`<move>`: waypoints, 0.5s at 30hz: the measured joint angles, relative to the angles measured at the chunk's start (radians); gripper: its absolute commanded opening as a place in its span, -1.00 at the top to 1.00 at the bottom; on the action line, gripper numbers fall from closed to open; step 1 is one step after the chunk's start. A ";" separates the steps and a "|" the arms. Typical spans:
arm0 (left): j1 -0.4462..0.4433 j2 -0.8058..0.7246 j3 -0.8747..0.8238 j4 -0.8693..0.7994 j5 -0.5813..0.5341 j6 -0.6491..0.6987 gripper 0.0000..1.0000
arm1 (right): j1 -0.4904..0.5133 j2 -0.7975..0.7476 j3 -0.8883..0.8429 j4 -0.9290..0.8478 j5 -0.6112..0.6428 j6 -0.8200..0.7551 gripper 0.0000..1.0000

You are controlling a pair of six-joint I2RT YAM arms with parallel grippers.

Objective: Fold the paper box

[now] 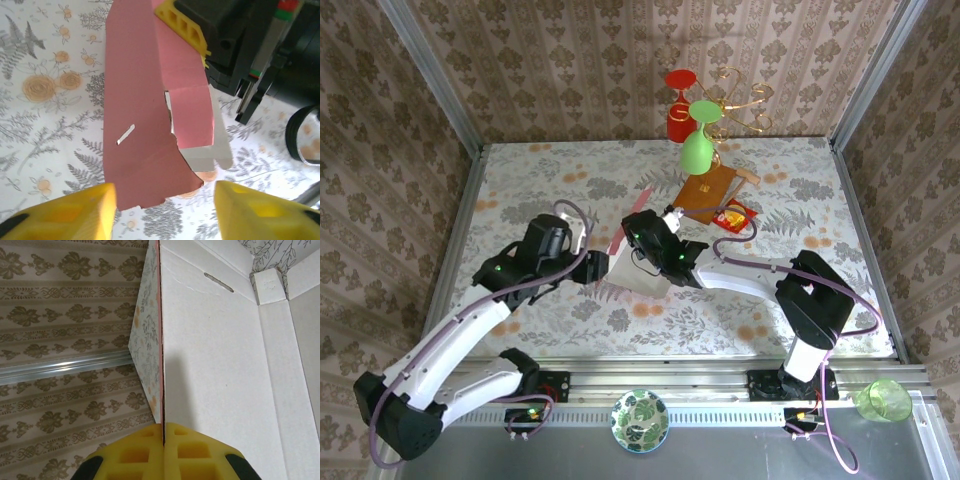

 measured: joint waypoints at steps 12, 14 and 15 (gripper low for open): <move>-0.211 0.051 -0.015 0.016 -0.315 0.124 -0.28 | 0.000 0.000 0.006 -0.026 -0.005 0.008 1.00; -0.225 0.094 -0.014 0.012 -0.402 0.130 -0.22 | 0.000 0.000 0.006 -0.028 -0.006 0.011 1.00; -0.231 0.124 -0.012 0.005 -0.442 0.133 -0.15 | 0.000 0.000 0.006 -0.029 -0.008 0.011 1.00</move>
